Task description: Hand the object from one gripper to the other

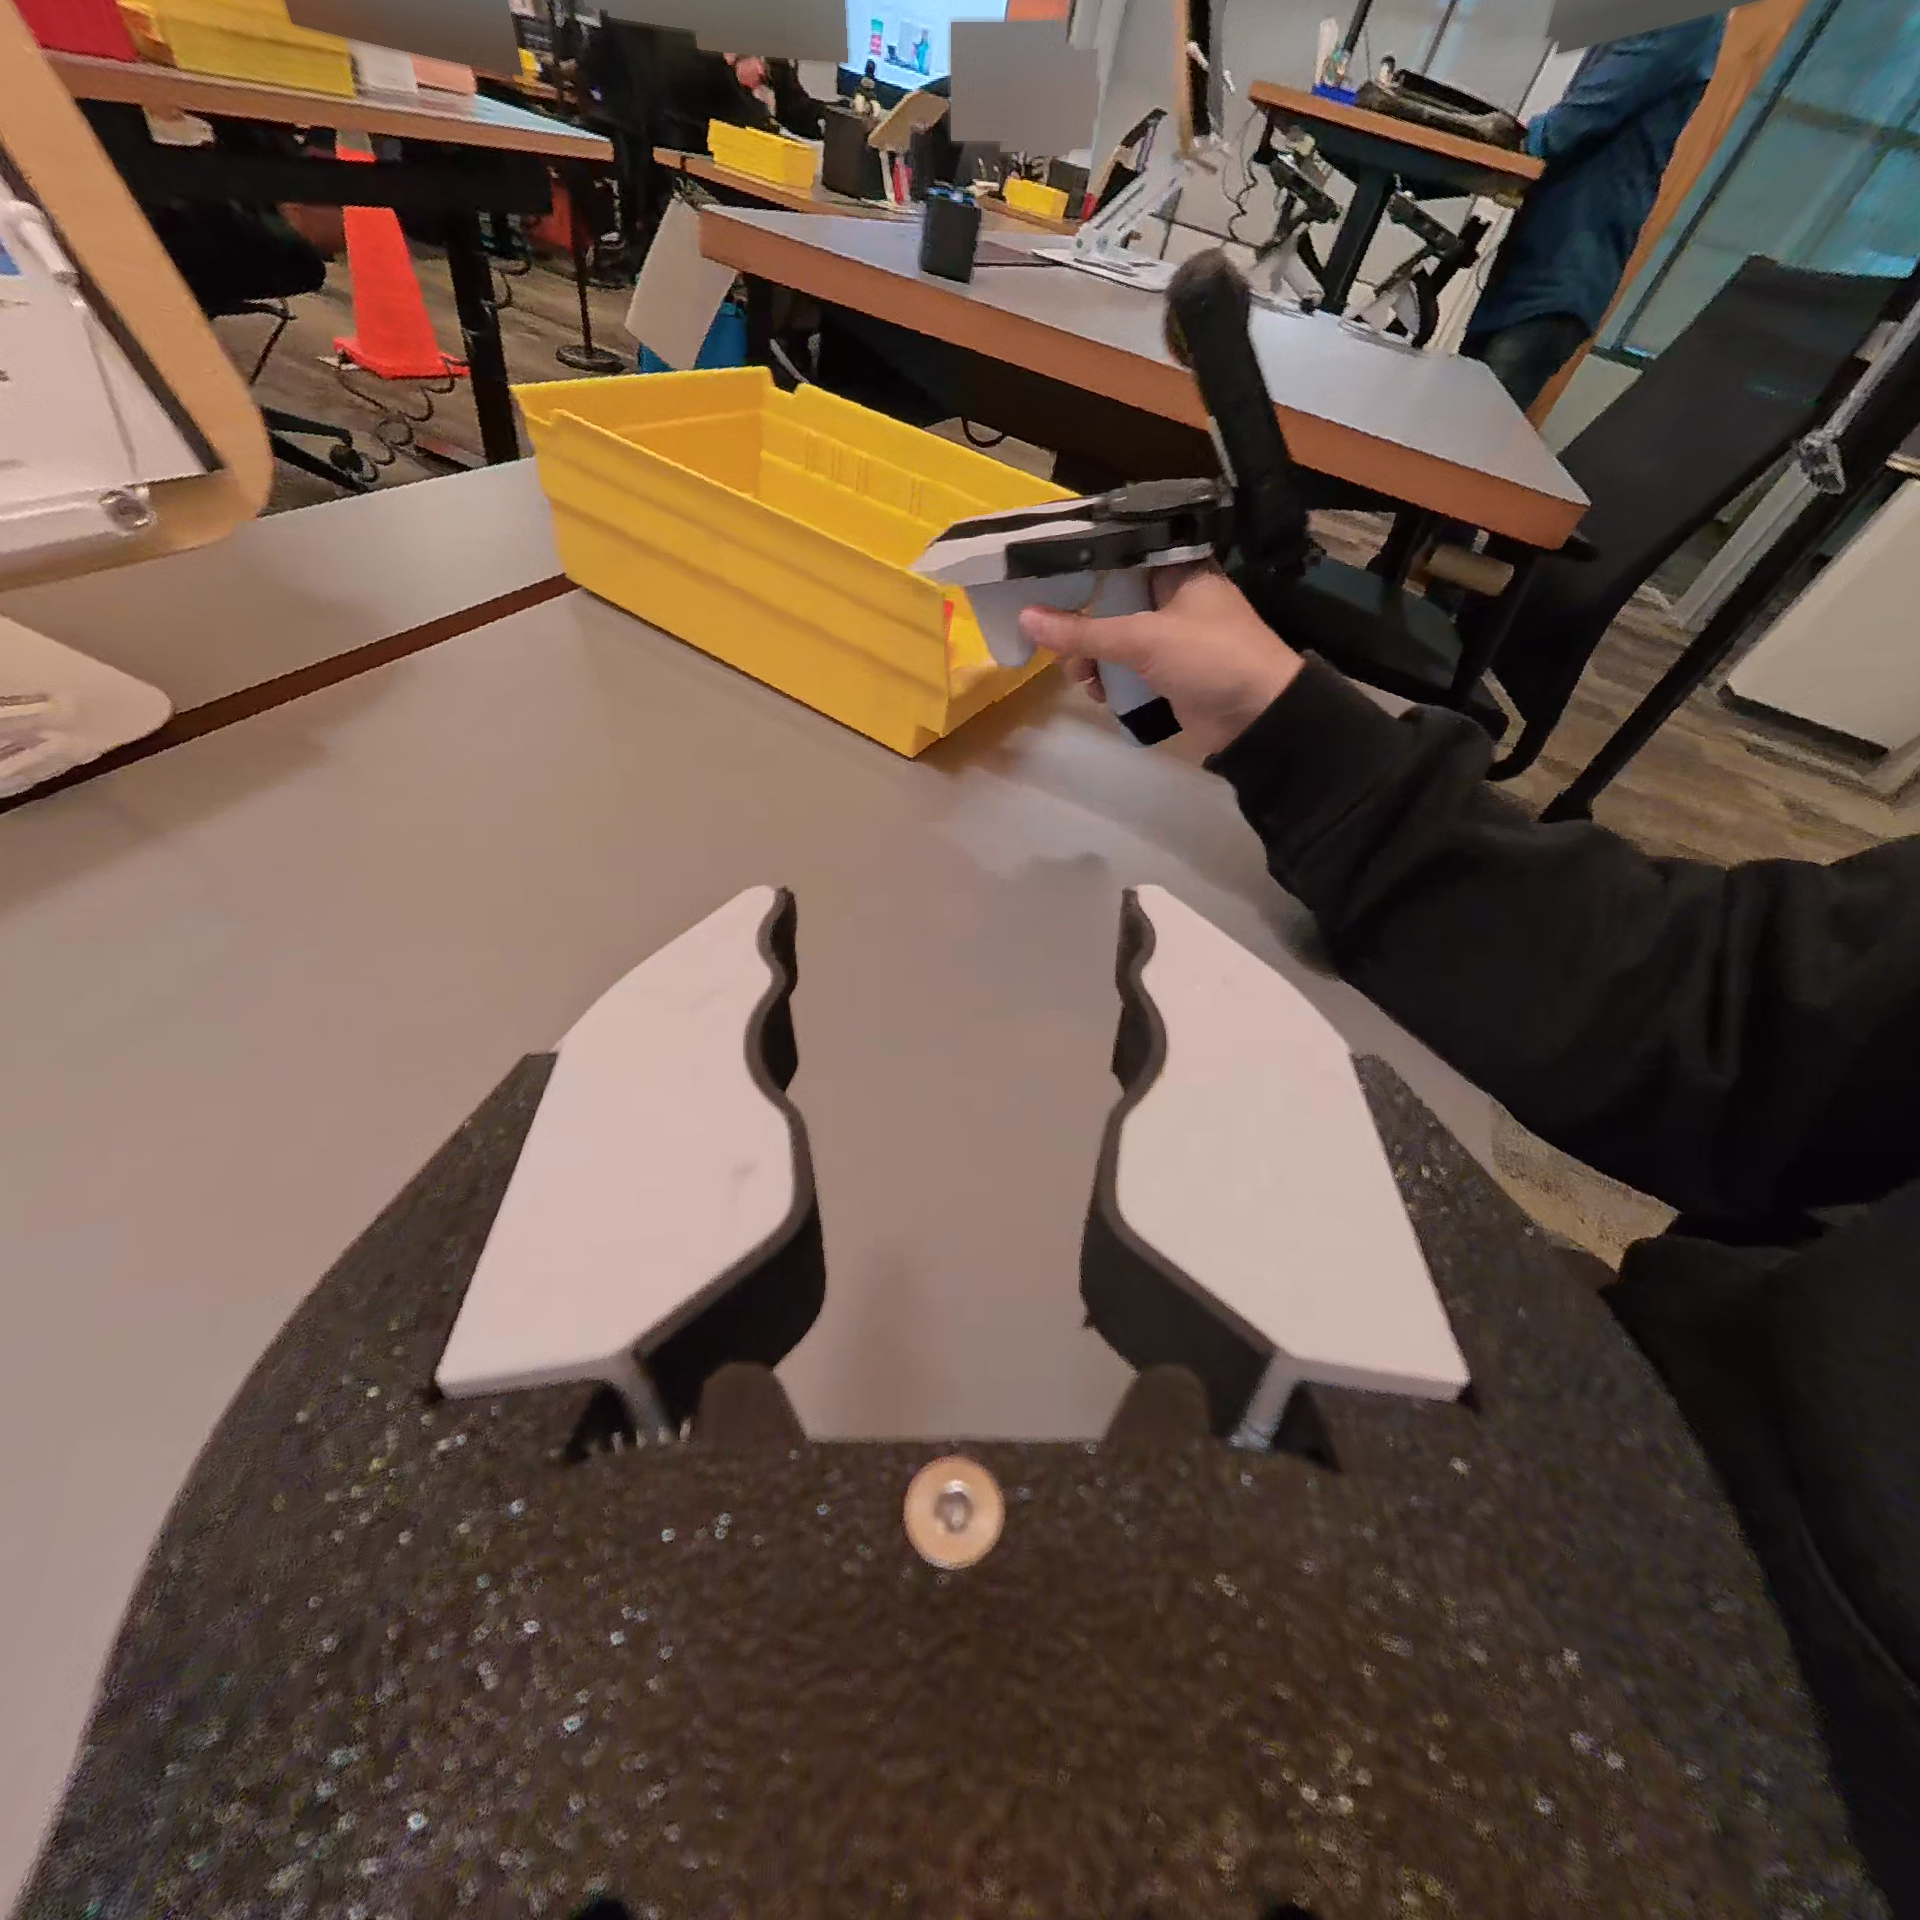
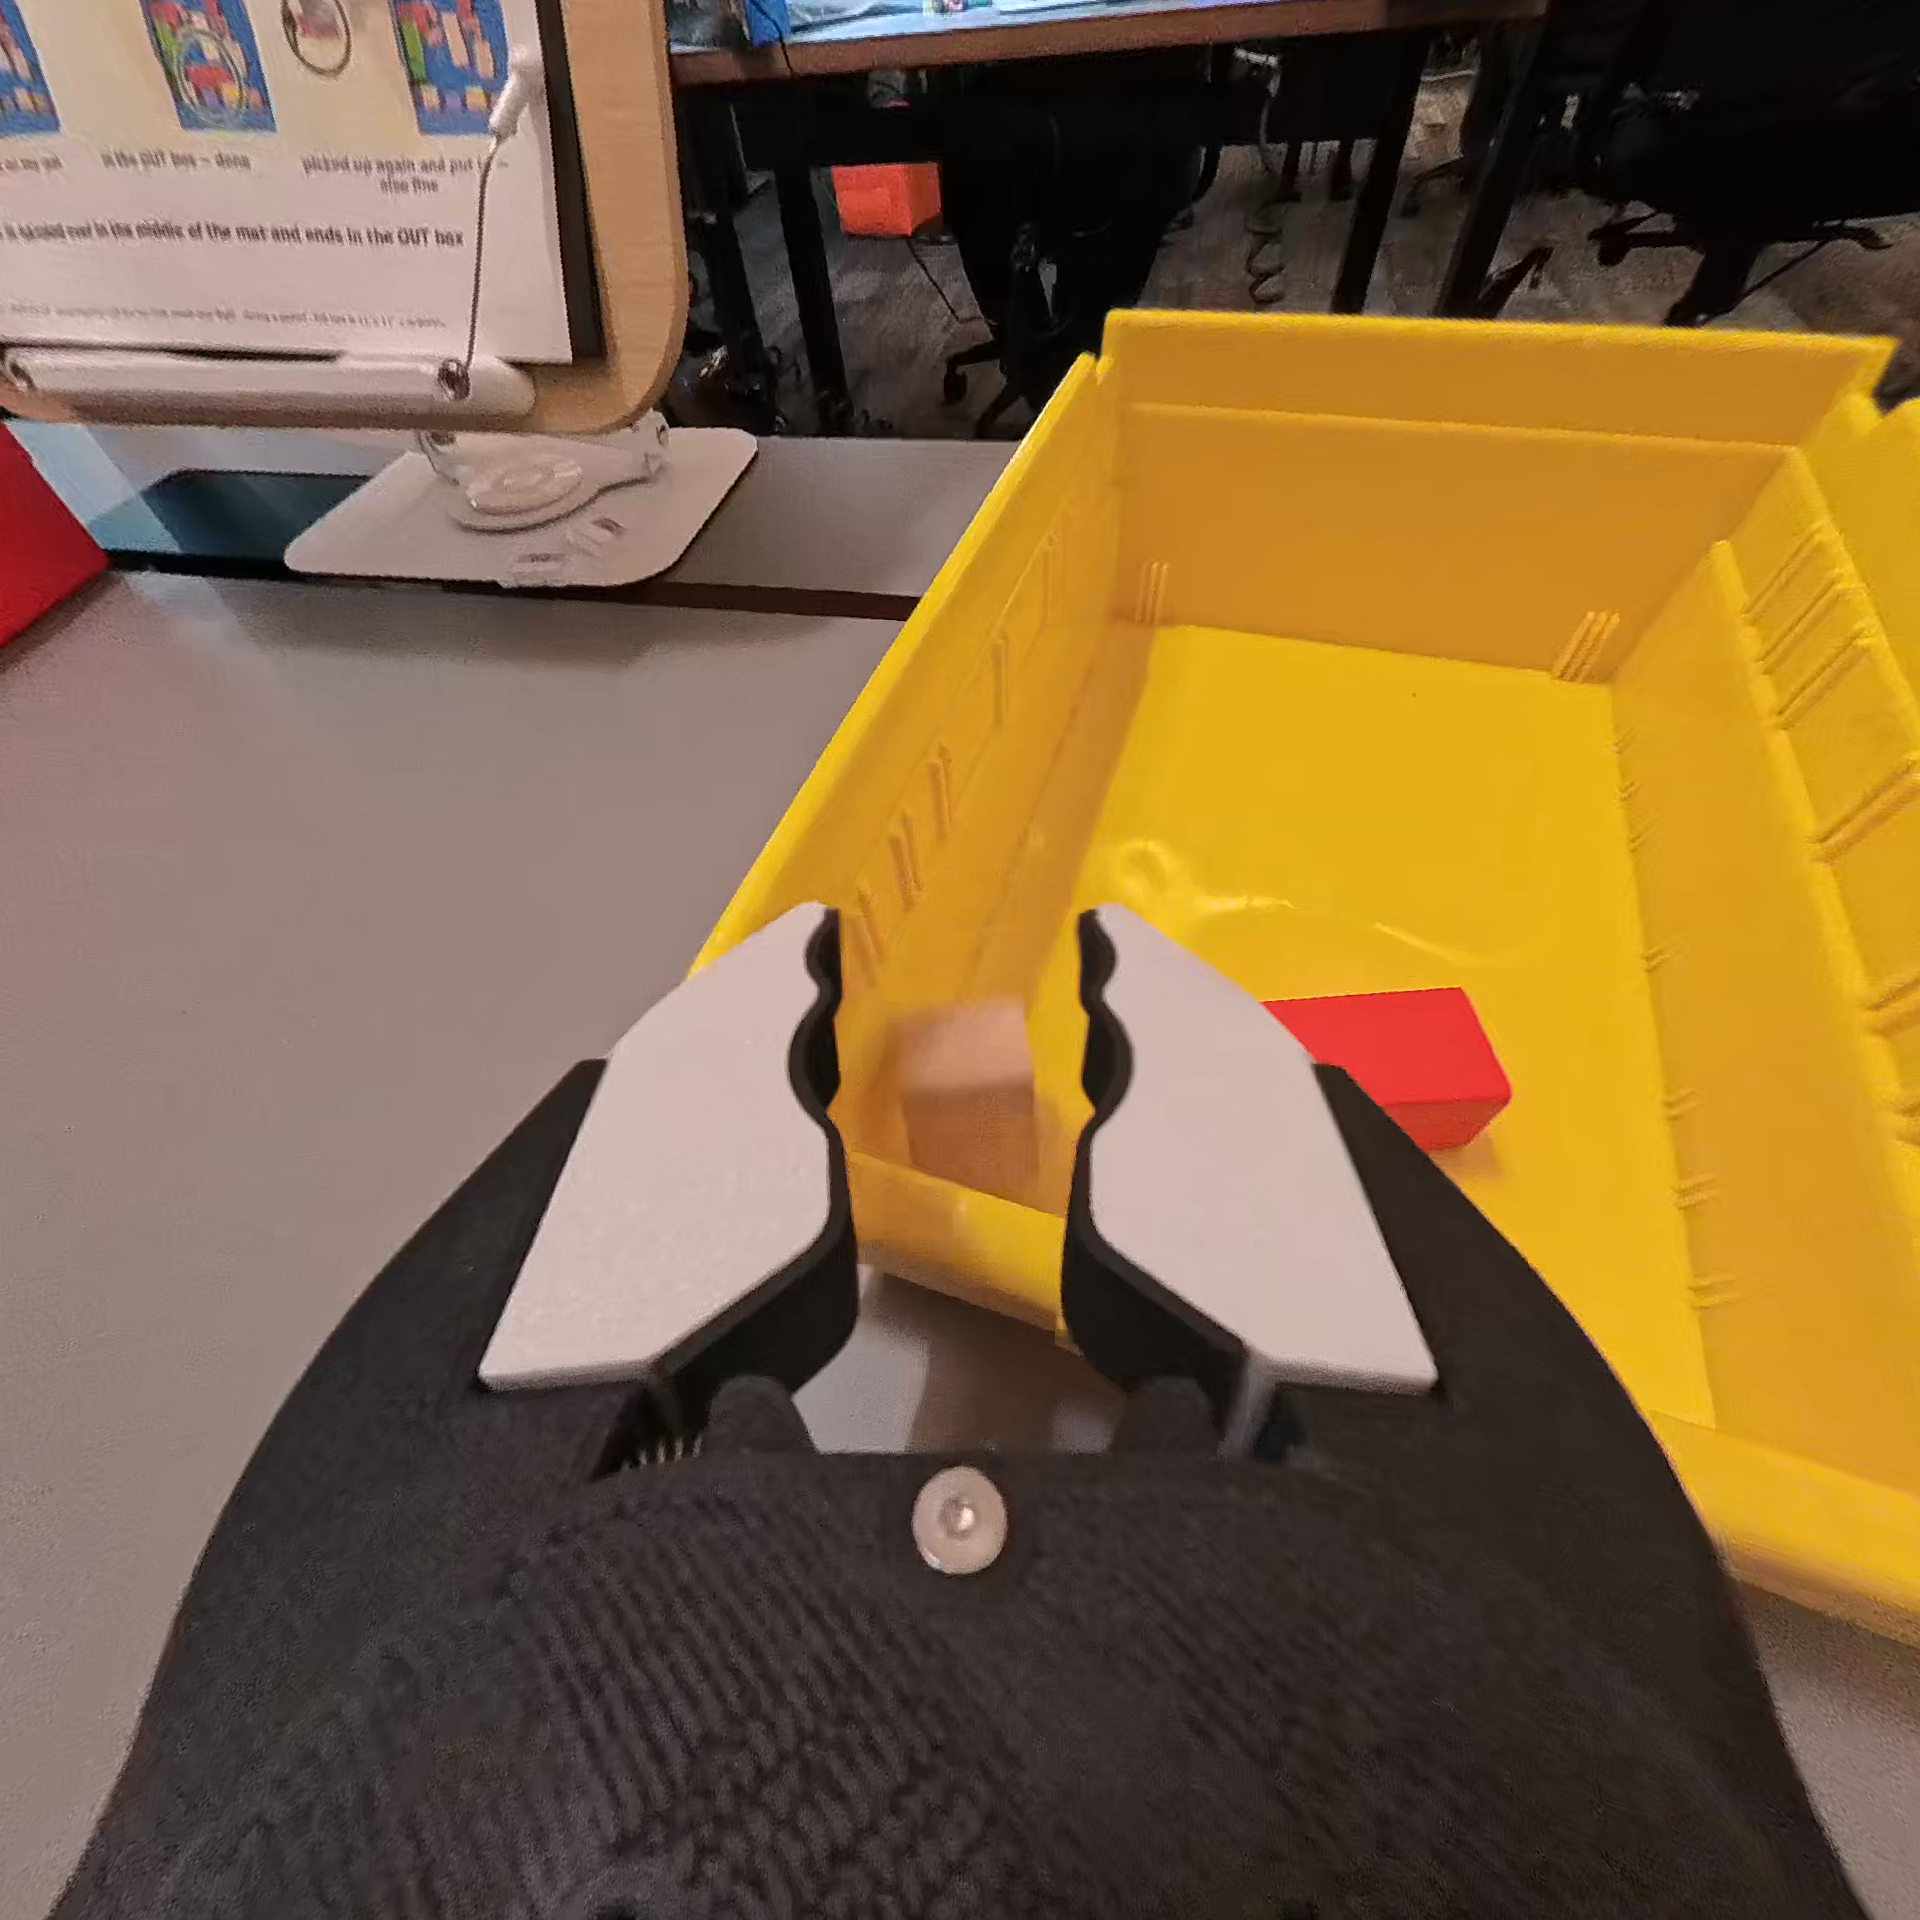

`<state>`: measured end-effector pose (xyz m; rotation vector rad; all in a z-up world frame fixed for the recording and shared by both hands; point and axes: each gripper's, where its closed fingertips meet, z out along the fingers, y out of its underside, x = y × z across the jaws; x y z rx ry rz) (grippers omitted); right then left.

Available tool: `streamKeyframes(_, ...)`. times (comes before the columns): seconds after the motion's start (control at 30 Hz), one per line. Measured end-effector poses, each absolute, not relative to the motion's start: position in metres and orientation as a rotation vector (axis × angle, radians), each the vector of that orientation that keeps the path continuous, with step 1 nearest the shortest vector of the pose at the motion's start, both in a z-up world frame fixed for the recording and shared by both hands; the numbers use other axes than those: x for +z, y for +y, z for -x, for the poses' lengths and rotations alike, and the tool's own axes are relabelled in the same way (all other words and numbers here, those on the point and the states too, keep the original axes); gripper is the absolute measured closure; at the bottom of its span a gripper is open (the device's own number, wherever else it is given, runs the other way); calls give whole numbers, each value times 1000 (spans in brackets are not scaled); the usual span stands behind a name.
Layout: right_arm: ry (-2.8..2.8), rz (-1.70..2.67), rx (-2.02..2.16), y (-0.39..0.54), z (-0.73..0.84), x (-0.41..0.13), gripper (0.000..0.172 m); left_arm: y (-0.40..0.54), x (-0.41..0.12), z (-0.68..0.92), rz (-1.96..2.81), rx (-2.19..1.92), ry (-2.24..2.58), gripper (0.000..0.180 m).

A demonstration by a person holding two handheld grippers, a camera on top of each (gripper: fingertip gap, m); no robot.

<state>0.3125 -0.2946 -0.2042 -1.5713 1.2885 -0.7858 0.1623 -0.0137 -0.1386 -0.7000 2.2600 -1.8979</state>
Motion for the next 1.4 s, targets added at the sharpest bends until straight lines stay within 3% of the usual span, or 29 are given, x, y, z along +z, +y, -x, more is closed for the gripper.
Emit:
streamKeyframes(0.07, 1299, 1534, -836, -301, -311, -191, 106, -1, -137, -169, 762, -1877, 2229, 122)
streamKeyframes(0.23, 1263, 1490, -885, -297, -301, -159, 91, 68, -125, -207, 1034, -1703, 2083, 122)
streamKeyframes(0.53, 1159, 1476, -791, -264, -293, -139, 92, 250, -135, -327, 1965, -1178, 1742, 120)
streamKeyframes(0.7, 1144, 1507, -763, -254, -294, -144, 93, 290, -180, -378, 2343, -825, 1768, 109)
streamKeyframes(0.9, 1131, 1540, -753, -249, -295, -150, 93, 312, -227, -412, 2726, -597, 1607, 112)
streamKeyframes(1.4, 1185, 1545, -661, -254, -304, -178, 93, 342, -289, -431, 2820, -164, 1472, 114)
